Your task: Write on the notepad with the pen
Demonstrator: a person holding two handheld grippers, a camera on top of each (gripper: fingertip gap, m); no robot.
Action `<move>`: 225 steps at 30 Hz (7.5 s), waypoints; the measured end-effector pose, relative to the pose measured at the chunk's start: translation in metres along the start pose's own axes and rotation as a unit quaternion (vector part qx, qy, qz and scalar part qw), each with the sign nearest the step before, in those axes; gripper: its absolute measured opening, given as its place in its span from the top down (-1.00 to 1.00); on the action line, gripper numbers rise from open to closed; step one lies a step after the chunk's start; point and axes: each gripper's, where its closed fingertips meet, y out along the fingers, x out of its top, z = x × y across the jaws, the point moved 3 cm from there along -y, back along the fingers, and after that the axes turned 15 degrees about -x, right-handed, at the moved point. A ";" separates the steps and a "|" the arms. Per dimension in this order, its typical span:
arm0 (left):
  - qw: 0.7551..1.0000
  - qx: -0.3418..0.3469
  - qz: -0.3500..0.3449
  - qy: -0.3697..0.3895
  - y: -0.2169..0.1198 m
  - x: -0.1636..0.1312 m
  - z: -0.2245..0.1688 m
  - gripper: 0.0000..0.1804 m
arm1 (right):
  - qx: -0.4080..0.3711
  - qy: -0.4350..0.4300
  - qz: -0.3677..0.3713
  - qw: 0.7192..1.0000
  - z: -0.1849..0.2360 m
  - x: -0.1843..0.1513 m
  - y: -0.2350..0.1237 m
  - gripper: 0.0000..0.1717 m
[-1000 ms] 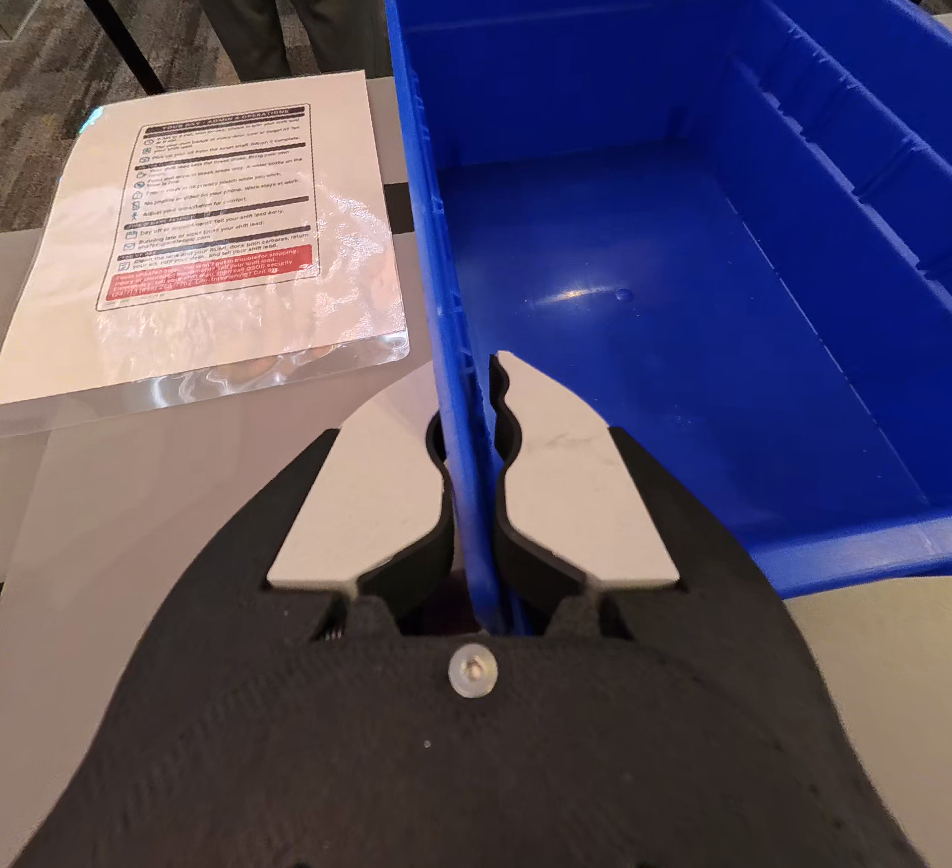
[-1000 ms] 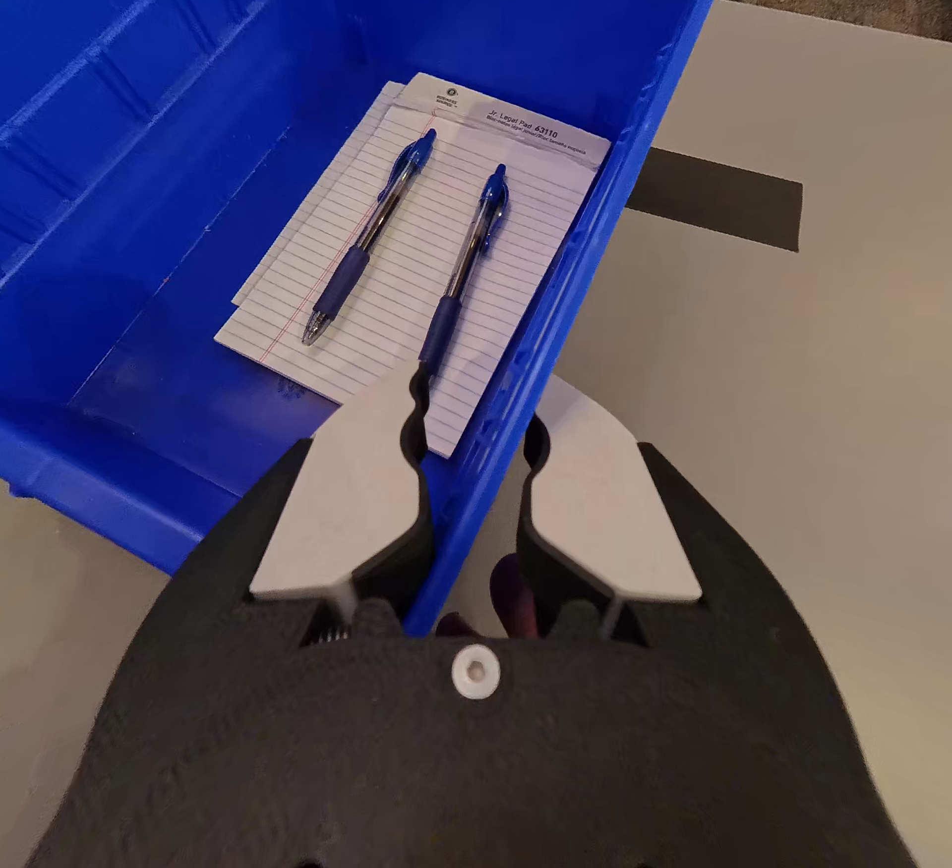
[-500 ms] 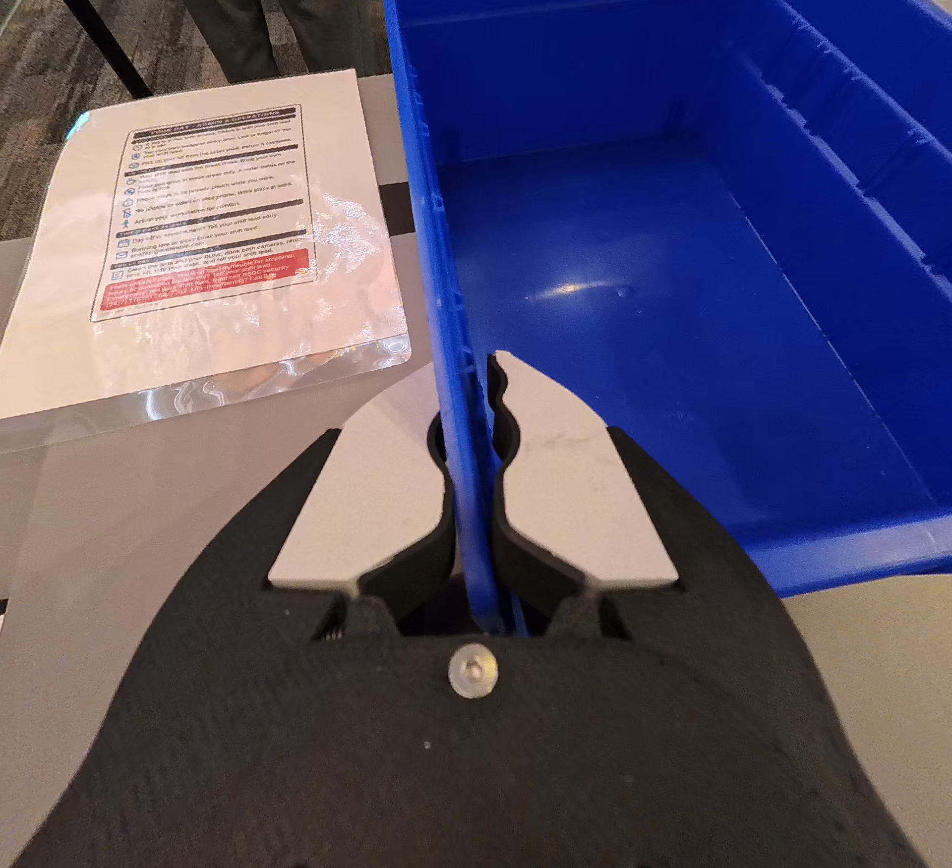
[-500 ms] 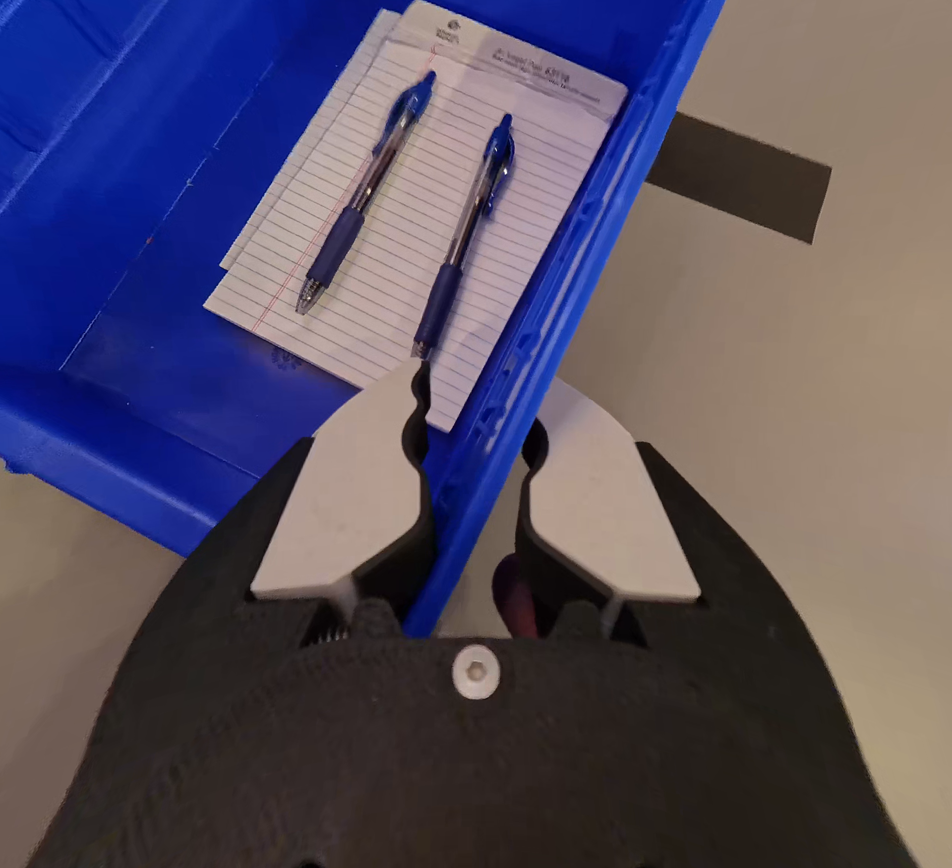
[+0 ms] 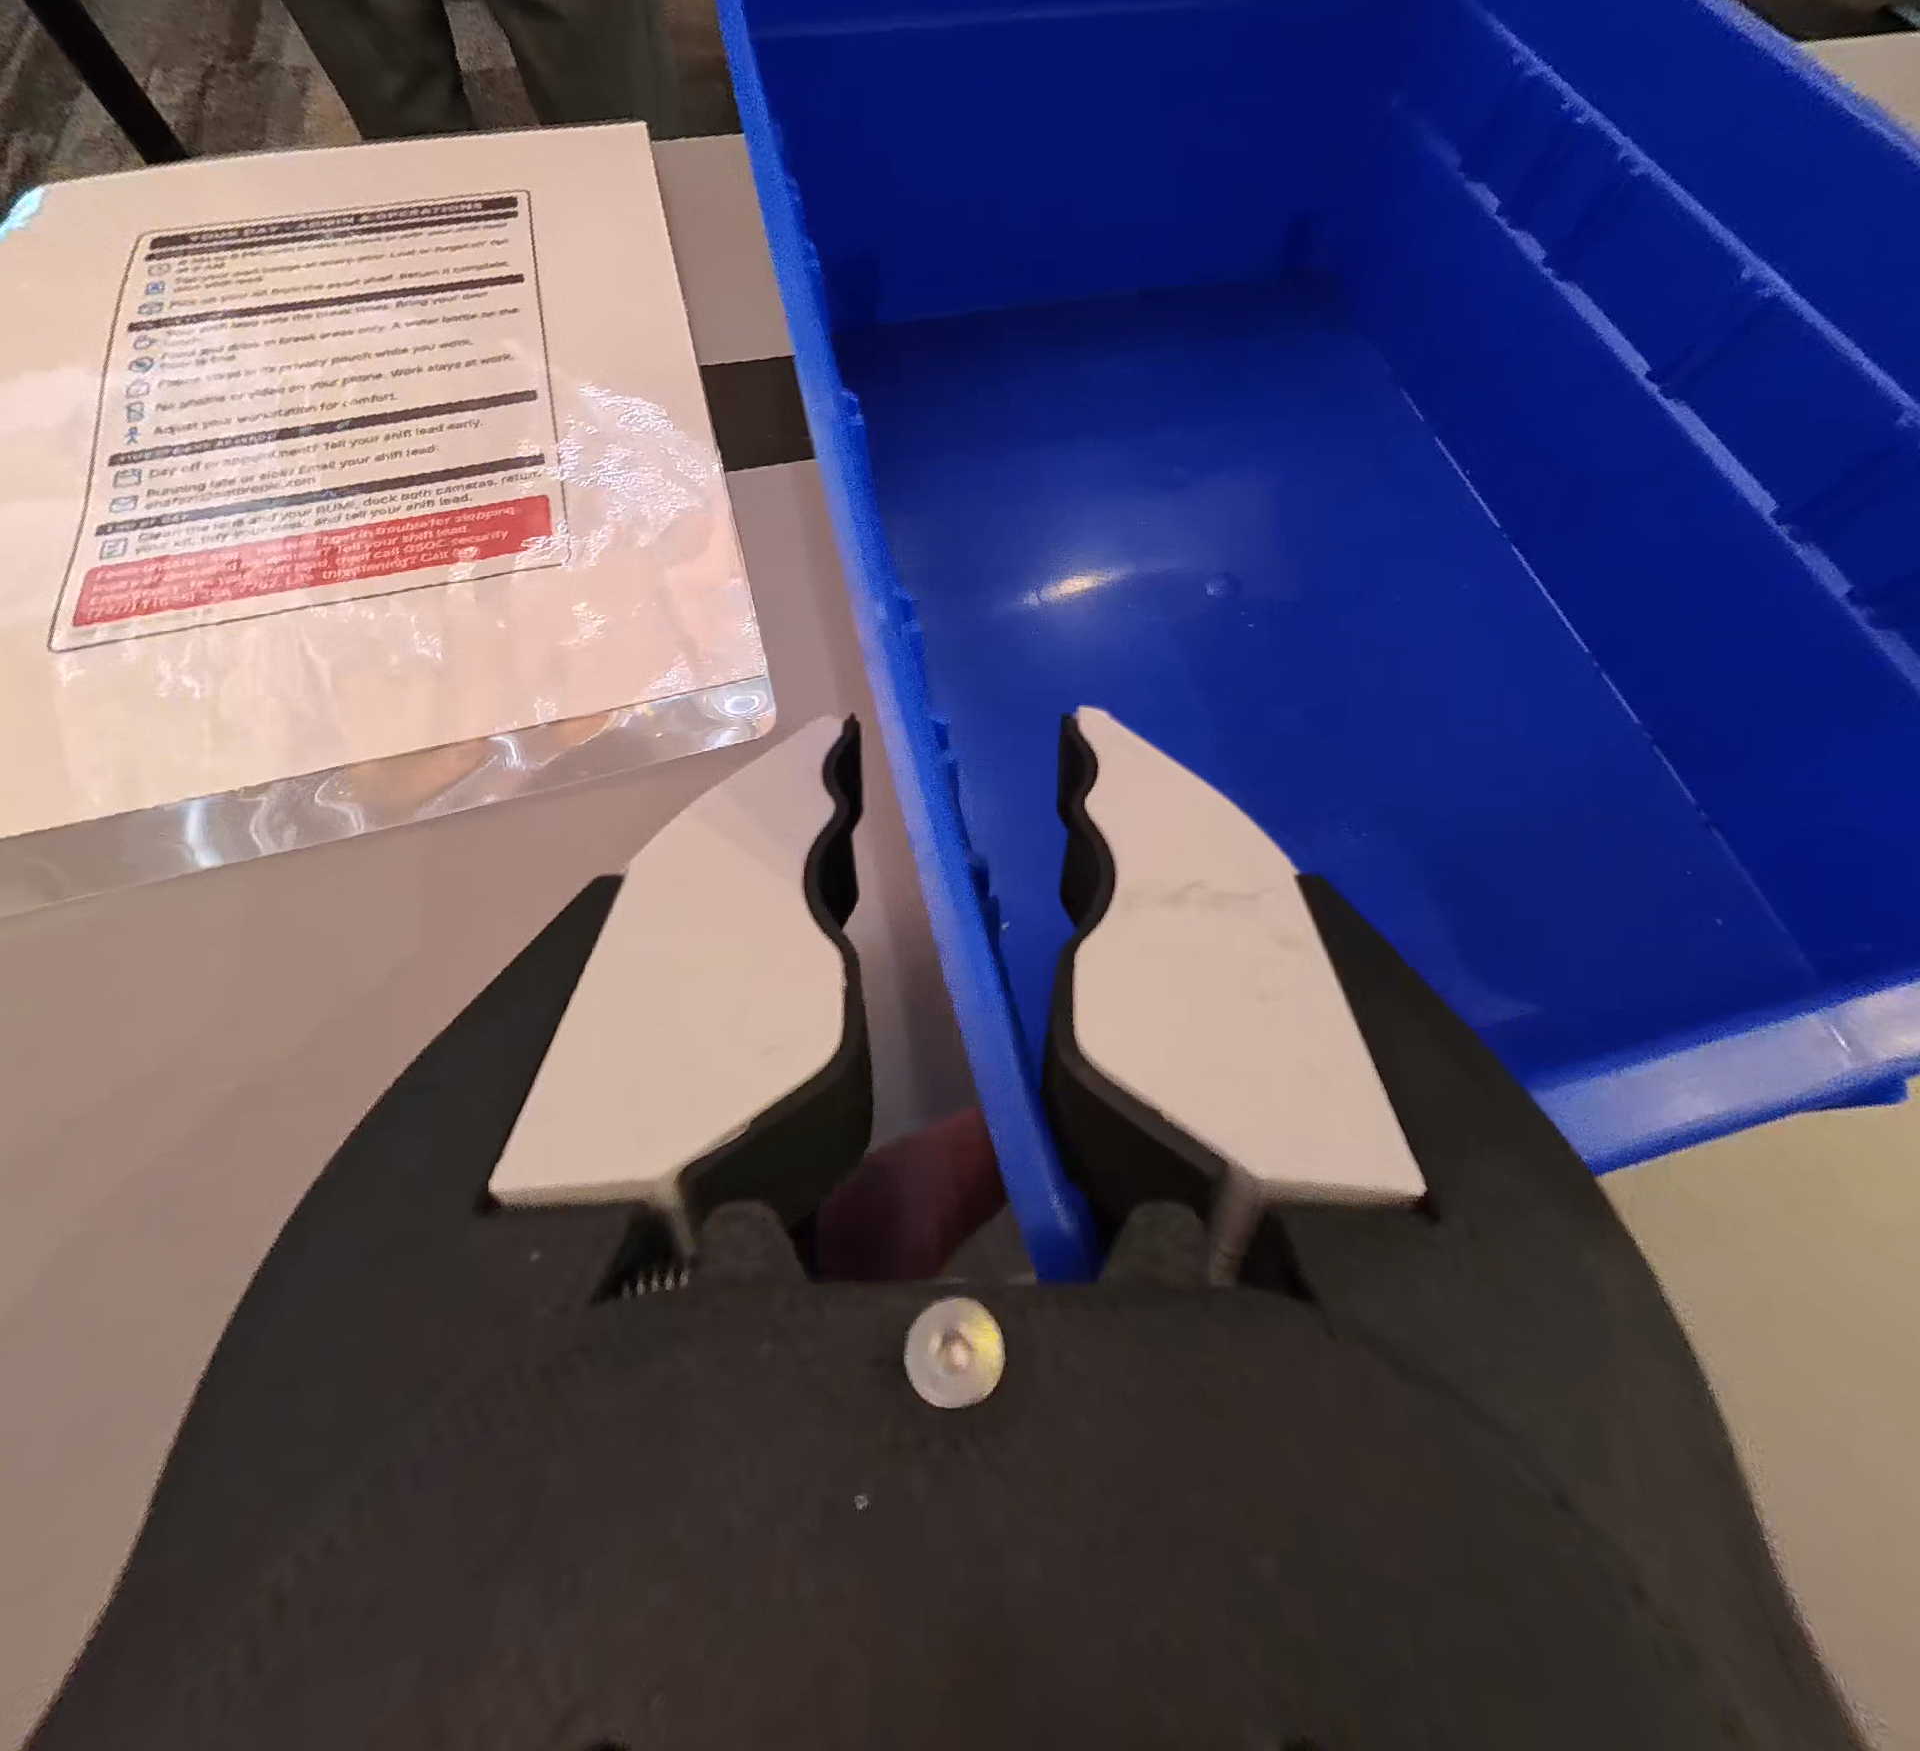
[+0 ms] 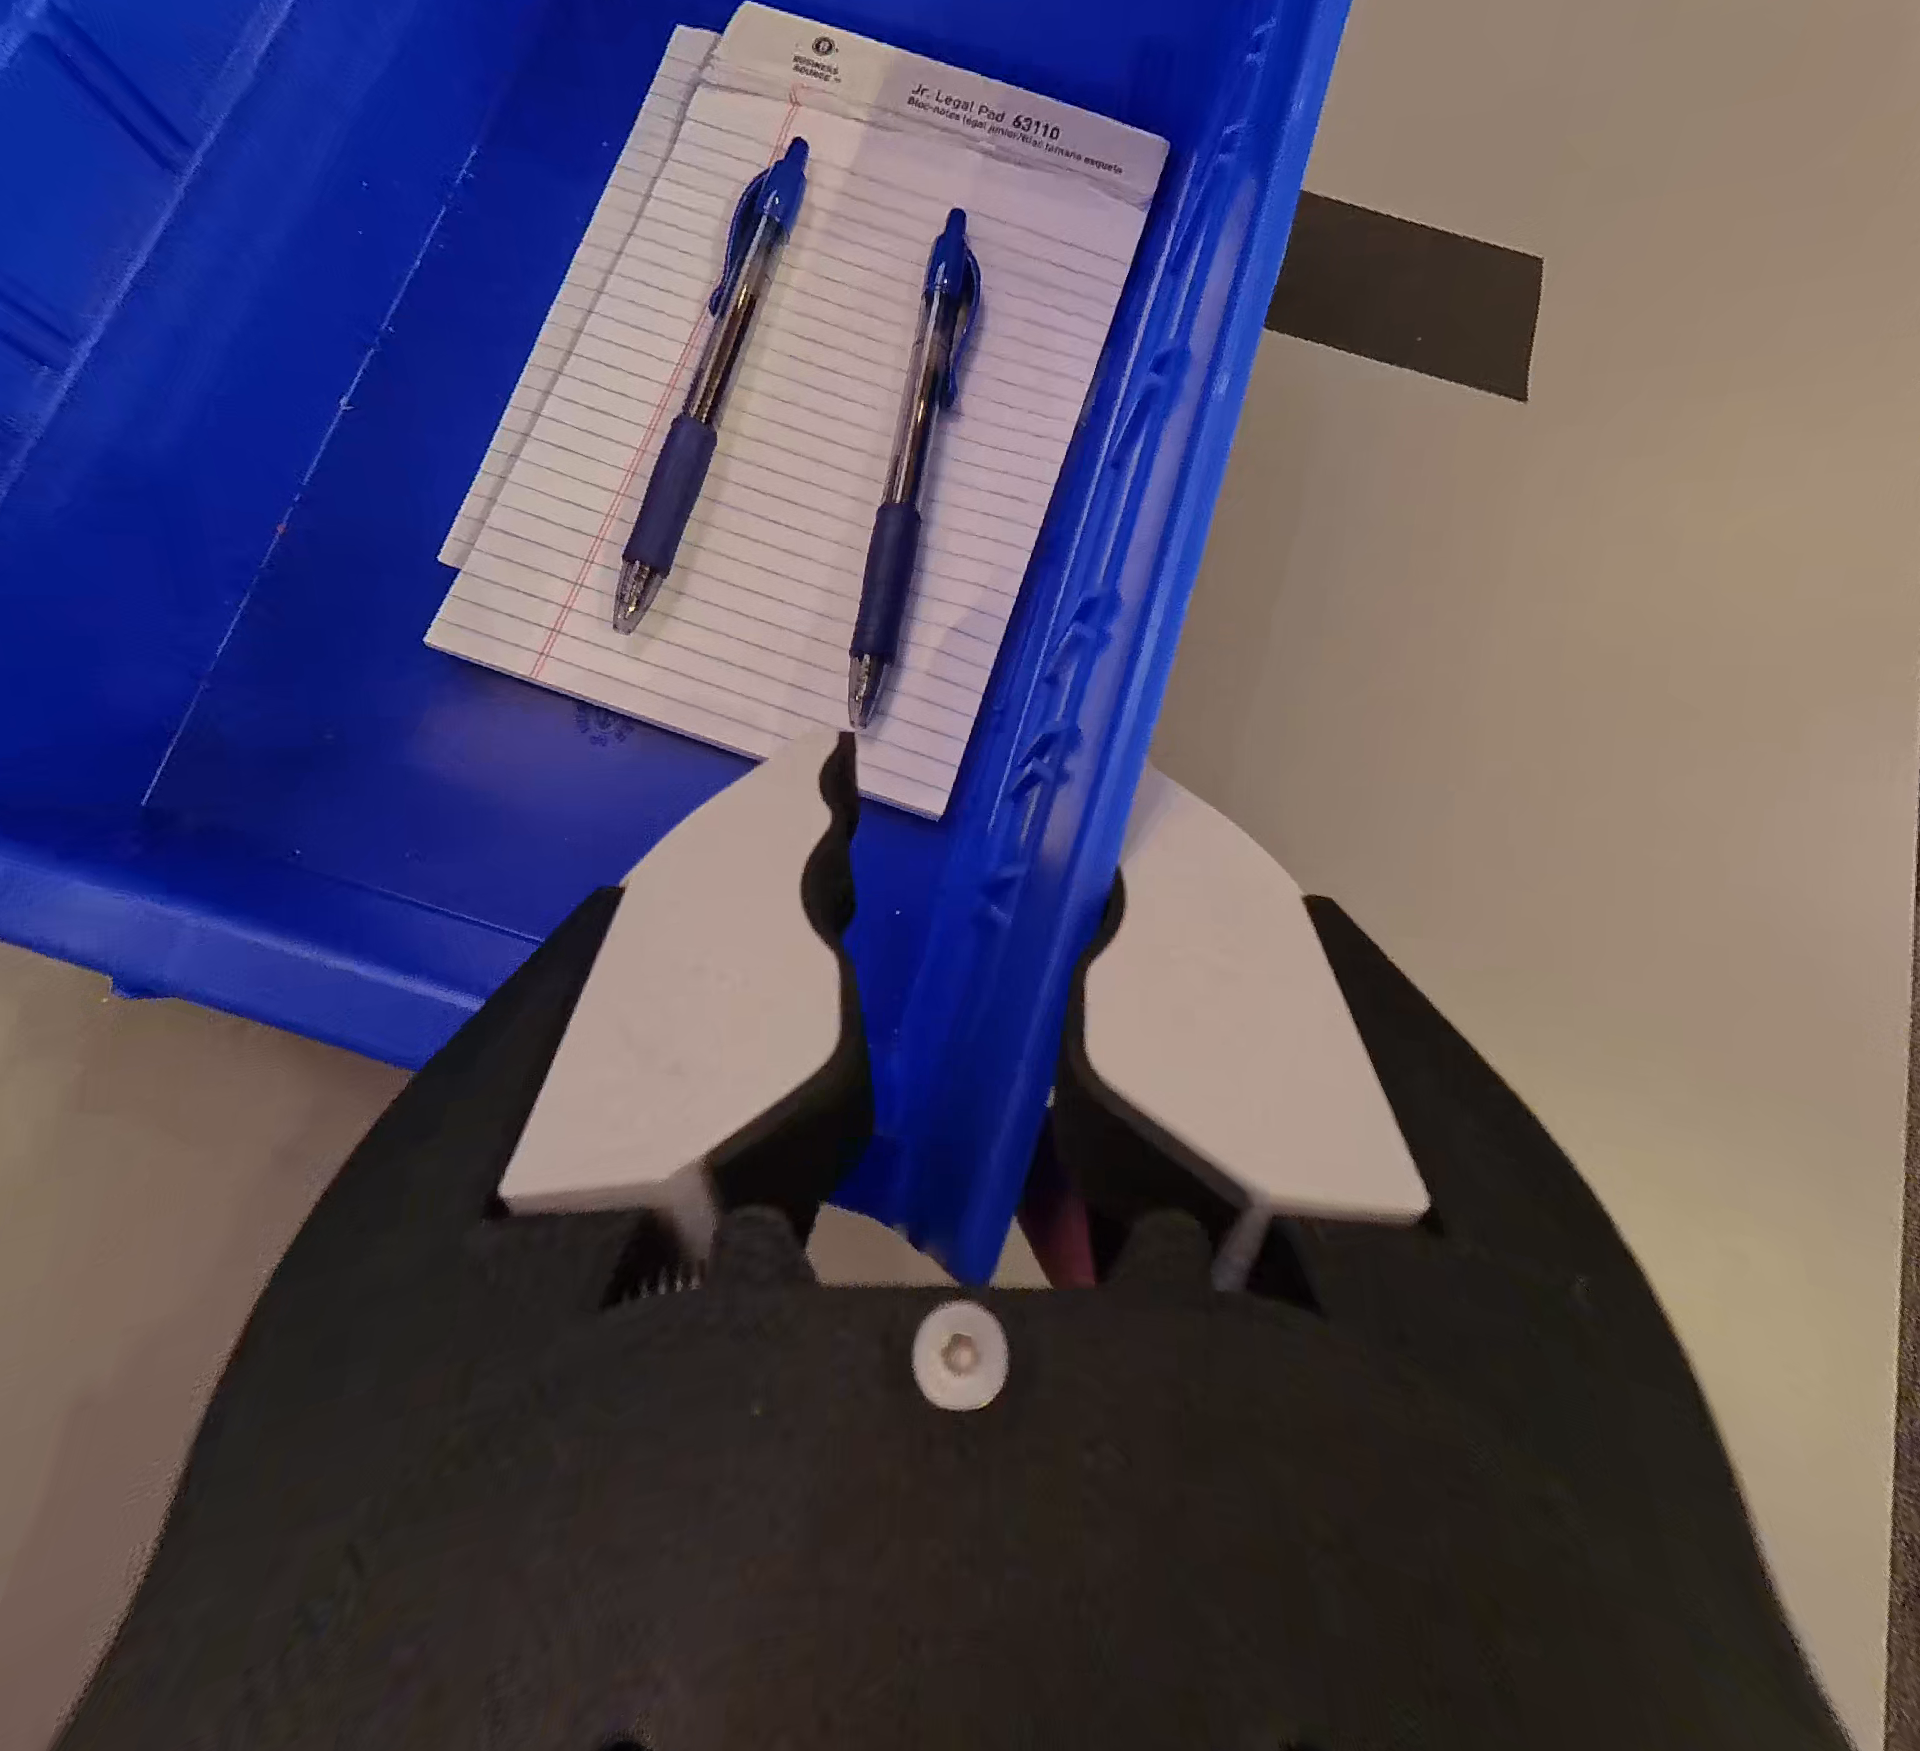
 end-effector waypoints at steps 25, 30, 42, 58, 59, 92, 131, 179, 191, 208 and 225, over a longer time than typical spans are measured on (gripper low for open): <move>0.999 -0.005 0.003 0.047 0.003 0.001 -0.009 0.73 | -0.021 0.010 -0.050 0.998 -0.008 -0.001 0.006 0.84; 0.999 -0.006 0.000 0.048 0.003 0.001 -0.009 0.73 | -0.036 0.015 -0.077 0.996 -0.007 0.001 0.003 0.78; 0.999 -0.007 -0.009 0.049 0.003 0.002 -0.009 0.72 | -0.045 0.031 -0.133 0.990 -0.013 0.012 -0.011 0.62; 0.998 -0.007 -0.017 0.052 0.003 0.002 -0.009 0.72 | -0.056 0.026 -0.117 0.991 -0.012 0.000 0.009 0.57; 0.998 -0.008 -0.018 0.052 0.003 0.002 -0.009 0.72 | -0.054 0.029 -0.119 0.991 -0.012 0.000 0.009 0.57; 0.998 -0.007 -0.025 0.057 0.003 0.002 -0.010 0.72 | -0.041 0.029 -0.119 0.992 -0.009 -0.002 0.010 0.59; 0.996 0.025 -0.018 0.079 0.001 0.002 -0.010 0.83 | -0.037 0.022 -0.115 0.992 -0.007 -0.004 0.011 0.70; 0.996 0.025 -0.019 0.085 0.001 0.002 -0.010 0.83 | -0.029 0.019 -0.121 0.992 -0.005 -0.004 0.010 0.81; 0.996 0.025 -0.021 0.088 -0.001 0.006 -0.011 0.85 | -0.034 0.030 -0.114 0.993 -0.005 -0.004 0.010 0.84; 0.996 0.023 0.001 0.088 -0.020 0.013 -0.017 0.86 | -0.028 0.037 -0.078 0.996 -0.008 -0.004 -0.004 0.87; 0.998 0.024 -0.004 0.061 -0.059 -0.009 -0.015 0.87 | -0.031 0.032 -0.066 0.997 -0.004 -0.017 -0.026 0.87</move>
